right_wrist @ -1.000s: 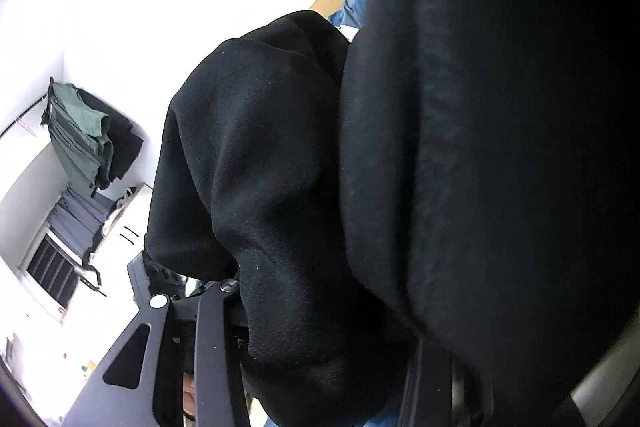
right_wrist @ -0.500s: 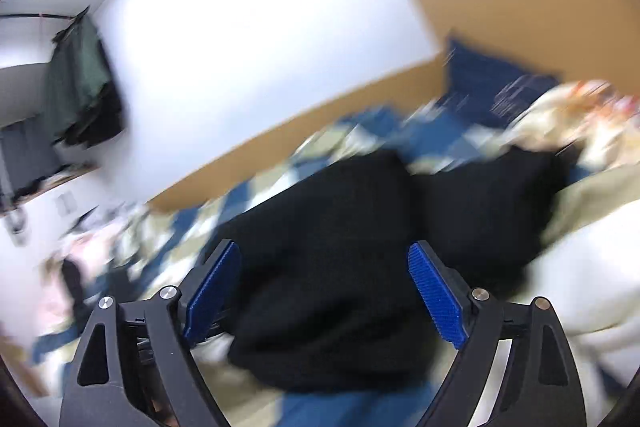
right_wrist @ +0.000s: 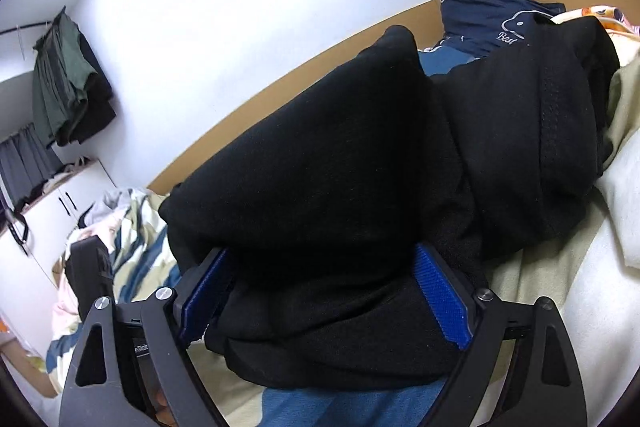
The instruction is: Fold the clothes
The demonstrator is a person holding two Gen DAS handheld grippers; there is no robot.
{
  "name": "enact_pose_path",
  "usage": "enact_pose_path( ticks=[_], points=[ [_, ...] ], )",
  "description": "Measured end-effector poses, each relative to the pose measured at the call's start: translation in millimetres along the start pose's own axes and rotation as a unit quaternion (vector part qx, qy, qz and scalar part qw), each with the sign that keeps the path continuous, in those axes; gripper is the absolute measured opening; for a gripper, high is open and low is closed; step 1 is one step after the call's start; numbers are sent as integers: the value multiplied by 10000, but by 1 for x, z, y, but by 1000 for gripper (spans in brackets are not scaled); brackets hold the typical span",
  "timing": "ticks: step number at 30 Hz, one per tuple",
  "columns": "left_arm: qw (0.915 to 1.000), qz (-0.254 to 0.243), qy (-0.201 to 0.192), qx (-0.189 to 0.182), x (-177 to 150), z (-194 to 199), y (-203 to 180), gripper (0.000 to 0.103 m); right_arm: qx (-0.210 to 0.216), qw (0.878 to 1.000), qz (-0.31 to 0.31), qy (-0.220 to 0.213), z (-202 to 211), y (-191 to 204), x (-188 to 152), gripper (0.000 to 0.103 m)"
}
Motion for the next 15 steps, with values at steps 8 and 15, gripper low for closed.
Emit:
enact_pose_path(
  ticks=[8, 15],
  points=[
    [9999, 13, -66, -121, 10, -6, 1, 103, 105, 9999, -43, 19, -6, -6, 9, 95],
    [9998, -12, -160, -104, 18, -10, 1, 103, 124, 9999, -46, 37, -5, -14, 15, 96]
  ],
)
Point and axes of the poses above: each gripper's, at about its wrist camera, not at the fingertips, and z roughly against the way its jaws point, y to its left, x to its top, the point moved 5 cm from there along -z, roughly the way its jaws point, and after that the axes turned 8 degrees about -x, right-handed, at the moved point
